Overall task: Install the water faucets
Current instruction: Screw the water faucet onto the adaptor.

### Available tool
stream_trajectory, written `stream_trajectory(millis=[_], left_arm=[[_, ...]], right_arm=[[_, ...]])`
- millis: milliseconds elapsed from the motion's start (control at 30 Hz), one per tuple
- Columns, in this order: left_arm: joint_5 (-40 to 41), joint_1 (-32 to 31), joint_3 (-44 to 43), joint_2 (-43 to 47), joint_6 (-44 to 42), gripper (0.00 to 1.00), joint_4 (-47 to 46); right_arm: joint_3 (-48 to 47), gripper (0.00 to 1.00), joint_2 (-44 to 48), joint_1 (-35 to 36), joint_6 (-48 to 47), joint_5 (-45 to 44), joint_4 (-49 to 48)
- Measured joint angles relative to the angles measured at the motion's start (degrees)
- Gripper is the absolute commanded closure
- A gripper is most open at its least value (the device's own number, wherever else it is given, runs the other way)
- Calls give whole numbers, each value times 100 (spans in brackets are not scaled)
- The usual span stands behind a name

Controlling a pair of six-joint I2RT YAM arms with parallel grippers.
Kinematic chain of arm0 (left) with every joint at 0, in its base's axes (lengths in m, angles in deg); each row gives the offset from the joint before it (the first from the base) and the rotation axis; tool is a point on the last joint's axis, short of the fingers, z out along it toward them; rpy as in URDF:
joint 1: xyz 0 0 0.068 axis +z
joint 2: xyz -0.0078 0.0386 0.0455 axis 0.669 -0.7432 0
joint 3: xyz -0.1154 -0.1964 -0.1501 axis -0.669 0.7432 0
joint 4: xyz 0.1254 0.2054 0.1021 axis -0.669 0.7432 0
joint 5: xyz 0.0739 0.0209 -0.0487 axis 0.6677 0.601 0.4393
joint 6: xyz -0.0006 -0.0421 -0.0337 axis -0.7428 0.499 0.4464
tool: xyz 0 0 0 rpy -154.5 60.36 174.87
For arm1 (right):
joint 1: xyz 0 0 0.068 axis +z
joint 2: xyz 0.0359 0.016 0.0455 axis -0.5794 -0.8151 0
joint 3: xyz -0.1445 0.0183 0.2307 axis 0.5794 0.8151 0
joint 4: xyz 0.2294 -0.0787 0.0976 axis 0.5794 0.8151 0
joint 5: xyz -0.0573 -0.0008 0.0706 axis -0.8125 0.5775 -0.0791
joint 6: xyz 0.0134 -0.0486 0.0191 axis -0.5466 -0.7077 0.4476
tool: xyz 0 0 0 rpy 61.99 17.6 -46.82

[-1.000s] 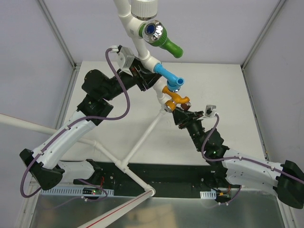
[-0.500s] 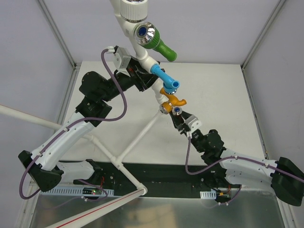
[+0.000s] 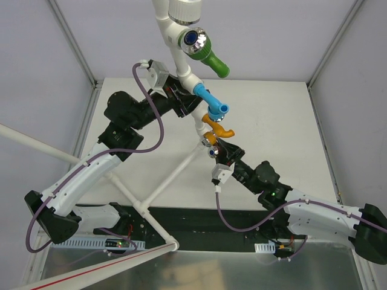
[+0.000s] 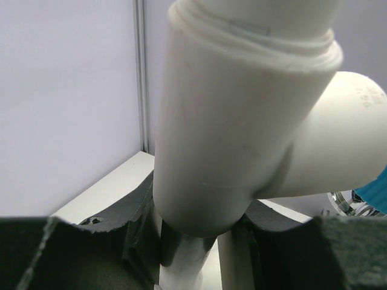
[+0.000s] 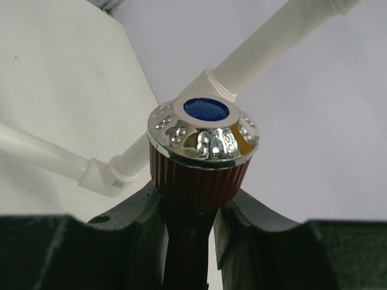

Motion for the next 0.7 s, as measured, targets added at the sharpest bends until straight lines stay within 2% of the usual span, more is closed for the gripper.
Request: stream_trajectory(millis=[467, 700], left_arm=[[2, 33, 13, 0, 155, 100, -304], [22, 70, 26, -2, 186, 100, -385]], right_arm=[[-564, 100, 105, 267, -1434, -732, 1152], [-588, 100, -59, 267, -1733, -774, 1001]])
